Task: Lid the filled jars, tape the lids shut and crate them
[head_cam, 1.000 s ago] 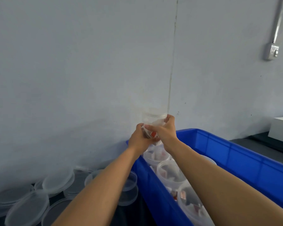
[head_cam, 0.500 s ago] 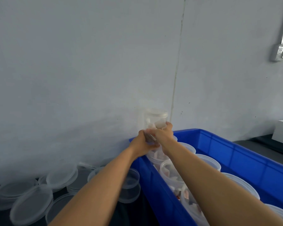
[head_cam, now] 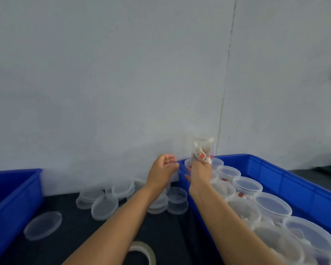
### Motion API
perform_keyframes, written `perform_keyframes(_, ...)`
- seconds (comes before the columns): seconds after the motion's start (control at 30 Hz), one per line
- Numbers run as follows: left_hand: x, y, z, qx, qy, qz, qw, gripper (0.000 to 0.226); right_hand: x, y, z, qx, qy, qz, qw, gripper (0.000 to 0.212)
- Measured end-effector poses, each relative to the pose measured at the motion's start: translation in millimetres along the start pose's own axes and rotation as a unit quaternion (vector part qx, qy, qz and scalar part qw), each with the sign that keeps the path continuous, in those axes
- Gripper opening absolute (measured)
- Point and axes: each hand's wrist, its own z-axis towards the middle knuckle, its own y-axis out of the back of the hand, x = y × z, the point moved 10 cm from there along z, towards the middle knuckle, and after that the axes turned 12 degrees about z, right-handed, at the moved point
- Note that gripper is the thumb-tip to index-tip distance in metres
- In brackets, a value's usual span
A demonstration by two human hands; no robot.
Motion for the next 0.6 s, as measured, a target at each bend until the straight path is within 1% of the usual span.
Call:
perform_keyframes(0.1, -9, 45, -49, -0.048, 0.024, -0.017, 0.998, 0.026, -12, -7, -51, 0.06, -0.033, 0.019, 0.997, 0.039)
perform_keyframes(0.2, -10, 83, -99, -0.082, 0.061, -0.032, 0.994, 0.022, -16, -13, -110, 0.122, -0.055, 0.025, 0.991, 0.034)
perform_keyframes(0.3, -11, 117, -153, -0.116, 0.08, -0.052, 0.989, 0.021, -18, -17, -167, 0.192, -0.052, 0.011, 0.98, 0.032)
perform_keyframes(0.43, -14, 151, -222, -0.132, 0.072, -0.034, 0.988, 0.02, -21, -14, -238, 0.294, -0.037, -0.004, 0.955, 0.03)
perform_keyframes(0.6, -7, 182, -287, -0.134, 0.067, -0.011, 0.989, 0.02, -35, 4, -295, 0.372, -0.049, 0.004, 0.927, 0.031)
